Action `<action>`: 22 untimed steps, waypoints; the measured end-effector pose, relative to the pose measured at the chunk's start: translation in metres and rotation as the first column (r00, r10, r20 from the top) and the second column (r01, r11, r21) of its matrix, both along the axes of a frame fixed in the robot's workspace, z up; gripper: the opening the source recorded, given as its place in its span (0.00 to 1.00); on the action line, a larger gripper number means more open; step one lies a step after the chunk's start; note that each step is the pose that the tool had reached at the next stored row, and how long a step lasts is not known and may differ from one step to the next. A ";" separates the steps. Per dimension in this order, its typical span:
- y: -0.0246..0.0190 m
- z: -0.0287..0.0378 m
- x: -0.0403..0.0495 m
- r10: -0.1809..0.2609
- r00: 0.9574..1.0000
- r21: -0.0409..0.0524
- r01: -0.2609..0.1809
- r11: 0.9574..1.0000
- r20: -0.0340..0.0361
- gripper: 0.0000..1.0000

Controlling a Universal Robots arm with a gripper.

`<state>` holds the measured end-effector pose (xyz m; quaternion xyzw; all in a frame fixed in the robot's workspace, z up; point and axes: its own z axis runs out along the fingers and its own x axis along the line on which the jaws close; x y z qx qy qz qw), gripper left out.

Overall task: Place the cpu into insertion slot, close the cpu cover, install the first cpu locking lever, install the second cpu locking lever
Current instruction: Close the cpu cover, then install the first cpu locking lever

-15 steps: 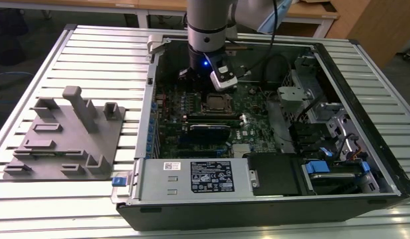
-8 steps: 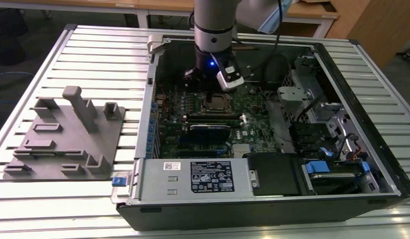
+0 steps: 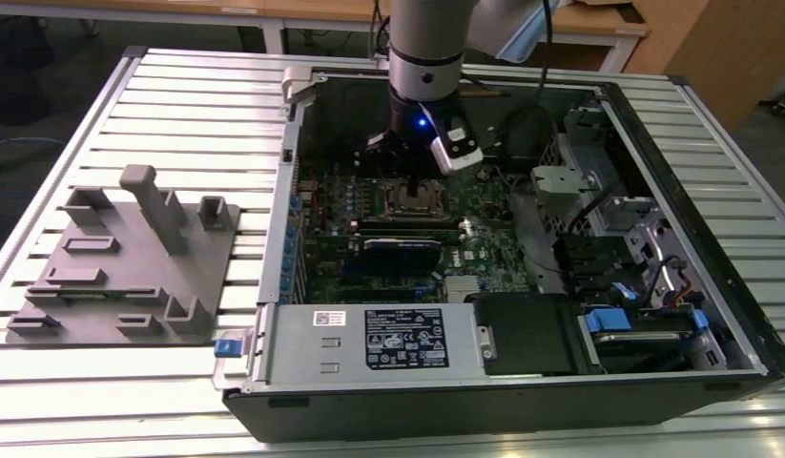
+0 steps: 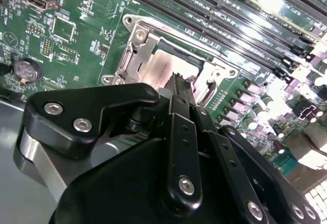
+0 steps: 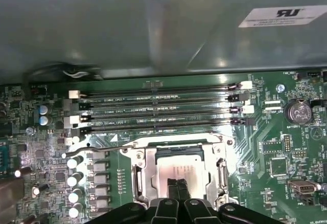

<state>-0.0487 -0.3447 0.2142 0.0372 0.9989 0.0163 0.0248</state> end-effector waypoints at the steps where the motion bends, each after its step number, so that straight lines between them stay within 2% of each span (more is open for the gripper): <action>1: 0.0000 0.0007 0.0000 0.000 1.000 0.000 0.000 1.000 0.000 0.11; 4: 0.0001 0.0042 0.0000 0.000 1.000 0.000 0.000 1.000 0.000 0.11; 6: 0.0001 0.0042 0.0001 0.000 1.000 0.000 0.000 1.000 0.000 0.11; 8: 0.0001 0.0141 0.0000 0.000 1.000 0.000 0.000 1.000 0.000 0.11; 12: 0.0001 0.0142 0.0000 0.000 1.000 0.000 0.000 1.000 0.000 0.11; 14: 0.0001 0.0215 0.0001 0.000 1.000 0.000 0.000 1.000 0.000 0.11; 22: 0.0001 0.0220 0.0001 0.000 1.000 0.000 0.000 1.000 0.000 0.11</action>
